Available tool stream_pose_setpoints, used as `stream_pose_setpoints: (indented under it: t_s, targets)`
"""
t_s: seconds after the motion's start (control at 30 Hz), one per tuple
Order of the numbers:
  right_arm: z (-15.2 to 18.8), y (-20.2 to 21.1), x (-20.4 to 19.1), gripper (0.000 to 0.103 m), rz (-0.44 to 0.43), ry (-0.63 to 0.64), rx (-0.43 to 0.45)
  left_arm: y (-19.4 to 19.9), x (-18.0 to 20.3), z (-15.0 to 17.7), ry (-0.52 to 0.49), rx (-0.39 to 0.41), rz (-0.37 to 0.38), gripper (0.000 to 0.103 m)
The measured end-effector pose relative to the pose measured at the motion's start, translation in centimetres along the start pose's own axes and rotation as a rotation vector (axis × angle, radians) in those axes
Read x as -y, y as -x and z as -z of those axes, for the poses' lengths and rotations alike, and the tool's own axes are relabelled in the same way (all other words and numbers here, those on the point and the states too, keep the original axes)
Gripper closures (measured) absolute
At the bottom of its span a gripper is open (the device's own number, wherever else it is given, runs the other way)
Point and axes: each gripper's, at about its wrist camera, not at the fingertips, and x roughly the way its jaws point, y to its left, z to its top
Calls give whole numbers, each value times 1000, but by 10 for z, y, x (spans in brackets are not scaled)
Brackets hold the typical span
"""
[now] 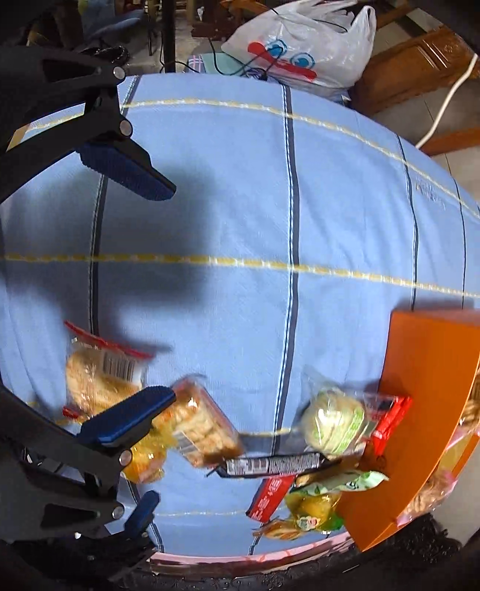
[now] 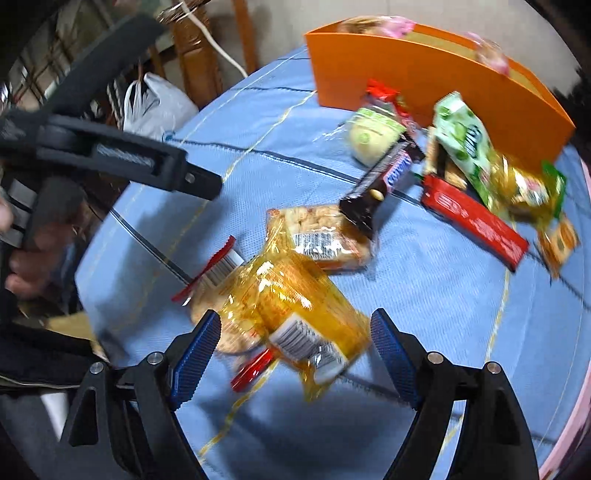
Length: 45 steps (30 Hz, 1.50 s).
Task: Organize snacks
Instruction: 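Move both tools back over the snack pile, then grasp the puffed-snack pack with the left tool while the right tool grasps the yellow cake pack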
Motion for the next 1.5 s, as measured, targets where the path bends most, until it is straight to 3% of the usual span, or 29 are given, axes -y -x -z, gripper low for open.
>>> stream_pose_setpoints:
  t_s: [0.13,0.2,0.27,0.37,0.57,0.8,0.83,0.87,0.93,0.97,1.13,1.3,1.5]
  targets:
    - [-6,-19,-3,23,27,39,-14,0,-7,2,16,-7,-14,4]
    - [-8,-29,0,61,22,56,-80,1,-6,2,6,-2,-21,4]
    - [-7,-25,6,64,-5,48,-105,1,-1,2,-16,4,-26,4]
    - [-4,-5,25,65,12,-30,-64,4,21,3,-113,42,-31,4]
    - [15,24,88,65,7,-272,-27,-6,93,16,-475,101,-49,4]
    - [27,32,111,64,-13,-365,-7,-37,135,6,-579,77,-52,4]
    - [26,33,112,64,-13,-368,-7,-42,137,4,-580,70,-51,9]
    - [26,34,114,64,-13,-373,-8,-47,138,1,-575,60,-45,24]
    - [26,34,120,64,-13,-381,-10,-57,138,-3,-554,2,17,44]
    - [26,35,121,64,-15,-385,-11,-56,135,-5,-535,21,27,52]
    - [16,43,128,64,-50,-401,10,-43,107,-20,-405,1,134,57]
    - [-8,51,129,64,-85,-391,55,-7,68,-34,-274,66,203,57]
    - [-44,62,128,64,-118,-378,118,47,58,-49,-192,177,245,57]
